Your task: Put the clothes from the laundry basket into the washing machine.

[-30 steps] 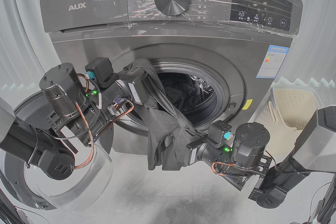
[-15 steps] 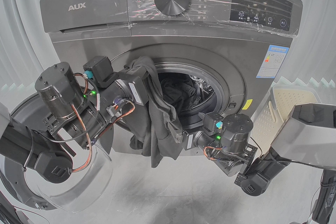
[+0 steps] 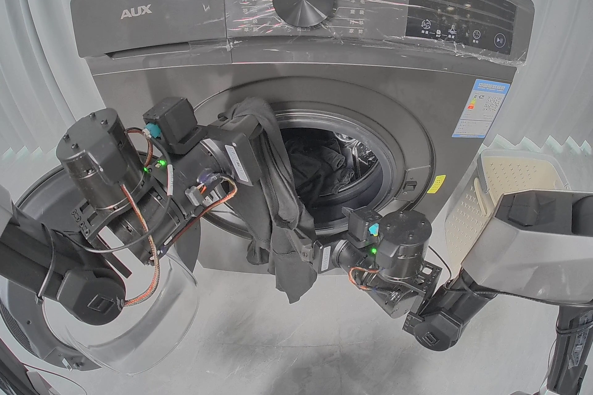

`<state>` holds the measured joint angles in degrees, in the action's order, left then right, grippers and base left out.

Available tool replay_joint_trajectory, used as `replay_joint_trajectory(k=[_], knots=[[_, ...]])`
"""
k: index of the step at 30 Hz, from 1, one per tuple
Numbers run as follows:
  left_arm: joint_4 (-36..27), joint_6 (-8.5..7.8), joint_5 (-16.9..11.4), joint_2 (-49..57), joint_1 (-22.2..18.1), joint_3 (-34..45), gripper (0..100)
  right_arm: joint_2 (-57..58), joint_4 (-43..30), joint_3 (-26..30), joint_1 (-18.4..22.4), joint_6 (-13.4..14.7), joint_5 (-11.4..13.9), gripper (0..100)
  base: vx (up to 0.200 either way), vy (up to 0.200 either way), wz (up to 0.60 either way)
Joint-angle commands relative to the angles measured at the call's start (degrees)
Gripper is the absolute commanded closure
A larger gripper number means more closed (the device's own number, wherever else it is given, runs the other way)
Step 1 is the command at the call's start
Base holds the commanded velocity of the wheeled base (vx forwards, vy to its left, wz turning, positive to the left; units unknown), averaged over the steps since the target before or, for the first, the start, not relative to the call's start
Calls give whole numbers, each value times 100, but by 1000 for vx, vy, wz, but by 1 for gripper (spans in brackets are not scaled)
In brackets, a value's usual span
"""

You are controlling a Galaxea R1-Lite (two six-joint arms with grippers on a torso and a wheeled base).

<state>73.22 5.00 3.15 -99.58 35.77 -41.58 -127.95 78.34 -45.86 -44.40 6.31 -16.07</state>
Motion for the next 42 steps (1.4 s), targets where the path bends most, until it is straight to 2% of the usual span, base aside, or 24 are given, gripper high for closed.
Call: replay_joint_trajectory(k=[1, 7, 17, 21, 33, 34, 42], knots=[[8, 1, 11, -43, -17, -8, 100, 60, 6, 279, -210, -7, 16, 0, 0, 0, 0], [8, 1, 11, -61, -35, -52, 100, 262, 6, 754, -491, -7, 7, 0, 0, 0, 0], [8, 1, 11, -70, -35, -43, 100, 271, 15, 710, -649, -16, 33, 0, 0, 0, 0], [8, 1, 11, -79, -26, -52, 100, 315, 24, 693, -878, -25, 60, 0, 0, 0, 0], [17, 10, 11, -43, -17, -8, 100, -459, 24, -406, -763, -69, 60, 0, 0, 0, 0], [17, 10, 11, -35, -26, -8, 100, -494, 24, -494, -728, -60, 60, 100, 0, 0, 0], [17, 1, 11, -35, -61, 10, 100, -230, 24, -362, -693, -51, 42, 100, 0, 0, 0]])
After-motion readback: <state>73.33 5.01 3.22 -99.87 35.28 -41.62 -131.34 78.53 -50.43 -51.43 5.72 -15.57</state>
